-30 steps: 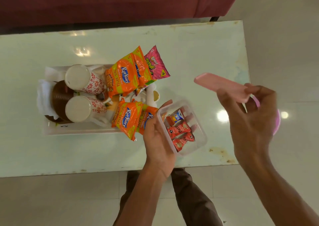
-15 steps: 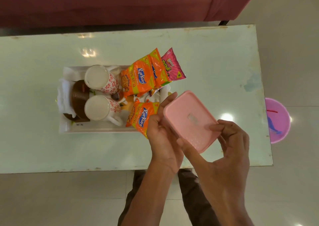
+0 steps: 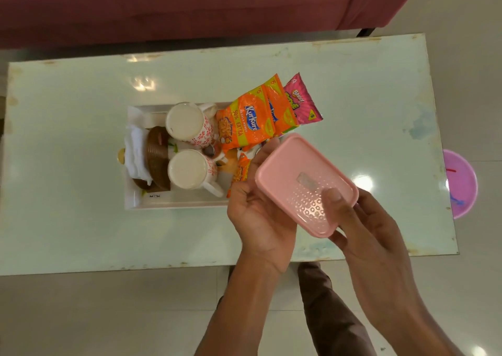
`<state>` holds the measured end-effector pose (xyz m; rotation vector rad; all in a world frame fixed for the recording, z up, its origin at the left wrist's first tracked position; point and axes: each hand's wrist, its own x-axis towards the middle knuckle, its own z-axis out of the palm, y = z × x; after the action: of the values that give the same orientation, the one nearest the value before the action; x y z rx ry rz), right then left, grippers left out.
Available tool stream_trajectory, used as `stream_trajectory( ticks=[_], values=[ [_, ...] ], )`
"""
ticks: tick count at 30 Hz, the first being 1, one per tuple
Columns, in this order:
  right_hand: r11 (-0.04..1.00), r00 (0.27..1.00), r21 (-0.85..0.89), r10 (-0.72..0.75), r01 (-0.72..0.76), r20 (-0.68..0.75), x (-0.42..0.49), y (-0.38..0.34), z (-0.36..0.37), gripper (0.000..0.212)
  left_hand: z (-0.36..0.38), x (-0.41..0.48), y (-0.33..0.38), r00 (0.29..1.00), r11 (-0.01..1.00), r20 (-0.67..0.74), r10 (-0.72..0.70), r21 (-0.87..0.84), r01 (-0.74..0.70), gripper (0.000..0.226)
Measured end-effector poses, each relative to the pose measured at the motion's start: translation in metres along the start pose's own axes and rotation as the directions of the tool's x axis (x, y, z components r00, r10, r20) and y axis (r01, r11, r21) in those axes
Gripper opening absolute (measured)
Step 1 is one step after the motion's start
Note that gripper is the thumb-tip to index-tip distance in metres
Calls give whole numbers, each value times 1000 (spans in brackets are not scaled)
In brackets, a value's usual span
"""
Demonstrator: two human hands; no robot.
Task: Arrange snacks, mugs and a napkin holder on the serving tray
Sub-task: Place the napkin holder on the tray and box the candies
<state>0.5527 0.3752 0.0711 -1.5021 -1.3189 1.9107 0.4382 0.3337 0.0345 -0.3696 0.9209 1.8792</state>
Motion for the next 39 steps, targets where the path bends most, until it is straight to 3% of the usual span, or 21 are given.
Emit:
stream_trajectory(
  ticks=[4, 7, 9, 18, 23, 26, 28, 32, 35, 39],
  values=[
    [998, 999, -43, -42, 43, 35, 8, -9, -5, 44, -8, 7, 39, 996, 941, 60, -70, 335, 46, 42],
    [992, 996, -114, -37, 46, 79, 18, -15, -9, 46, -9, 11, 64, 987, 771, 109, -119, 637, 22, 45],
    [992, 996, -119, -38, 48, 85, 22, -15, -8, 43, -9, 12, 71, 980, 685, 132, -150, 729, 7, 38],
    [993, 998, 115, 6, 1, -59, 26, -4, 5, 42, -7, 10, 62, 991, 682, 112, -68, 730, -36, 30],
    [997, 995, 78, 27, -19, -101, 30, -3, 2, 36, -7, 7, 48, 997, 695, 70, -15, 718, -40, 34],
    [993, 998, -119, 6, -14, -63, 30, -4, -5, 56, -6, 9, 43, 1000, 707, 21, 2, 707, -16, 34],
    [989, 999, -148, 13, -20, -48, 28, -3, -9, 62, -7, 10, 42, 1000, 725, 10, -27, 688, 12, 39],
    [995, 986, -91, 12, -28, -167, 26, 1, -16, 50, -2, 6, 33, 982, 623, 132, -138, 782, -18, 48],
    [999, 974, -20, 30, -35, -223, 22, 6, -17, 50, 4, 8, 25, 983, 574, 164, -81, 814, -88, 50],
    [997, 975, 42, 66, -59, -212, 18, 7, -34, 53, 11, 25, 17, 962, 550, 198, -189, 833, -63, 64]
  ],
)
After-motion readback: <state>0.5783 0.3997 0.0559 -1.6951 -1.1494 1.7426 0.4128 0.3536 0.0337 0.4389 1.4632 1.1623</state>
